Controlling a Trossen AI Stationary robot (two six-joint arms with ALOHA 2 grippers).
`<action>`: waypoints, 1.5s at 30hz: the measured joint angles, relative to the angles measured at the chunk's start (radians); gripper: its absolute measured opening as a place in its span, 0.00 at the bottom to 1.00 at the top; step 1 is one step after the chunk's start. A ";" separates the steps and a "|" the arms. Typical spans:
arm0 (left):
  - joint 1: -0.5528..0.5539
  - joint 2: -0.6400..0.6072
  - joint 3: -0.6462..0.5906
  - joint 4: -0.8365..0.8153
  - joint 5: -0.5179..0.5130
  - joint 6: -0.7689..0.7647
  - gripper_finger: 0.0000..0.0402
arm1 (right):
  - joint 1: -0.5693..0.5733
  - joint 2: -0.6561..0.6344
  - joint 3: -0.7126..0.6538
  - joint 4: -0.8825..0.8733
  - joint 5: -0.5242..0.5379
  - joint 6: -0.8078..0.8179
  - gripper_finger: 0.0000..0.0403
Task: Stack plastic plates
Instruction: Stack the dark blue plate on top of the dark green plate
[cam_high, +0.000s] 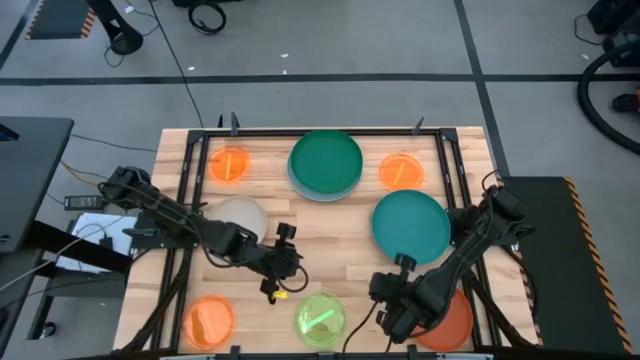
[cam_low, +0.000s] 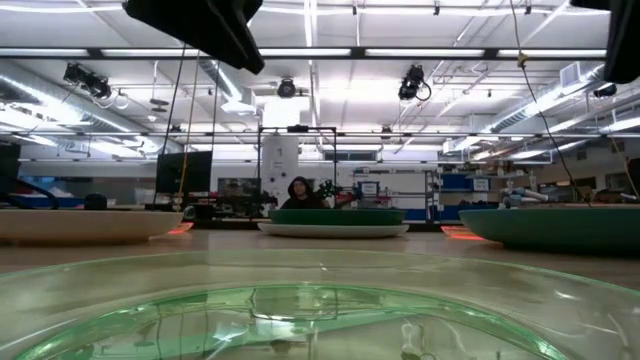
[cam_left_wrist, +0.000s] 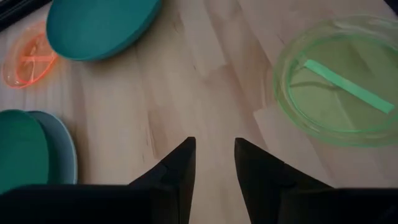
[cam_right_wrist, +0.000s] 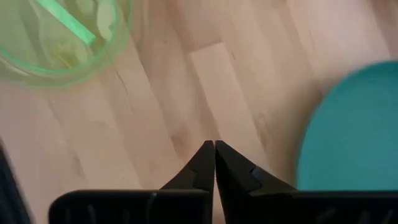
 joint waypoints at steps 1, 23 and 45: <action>0.004 0.000 0.000 0.004 0.000 0.004 0.30 | 0.004 0.000 0.000 -0.004 0.002 0.028 0.09; 0.042 0.106 -0.001 0.216 0.114 0.050 0.30 | -0.320 -0.002 -0.258 0.024 -0.214 0.145 0.35; -0.055 -0.030 0.000 -0.166 0.104 -0.201 0.30 | -0.275 -0.006 -0.028 -0.032 -0.251 -0.226 0.03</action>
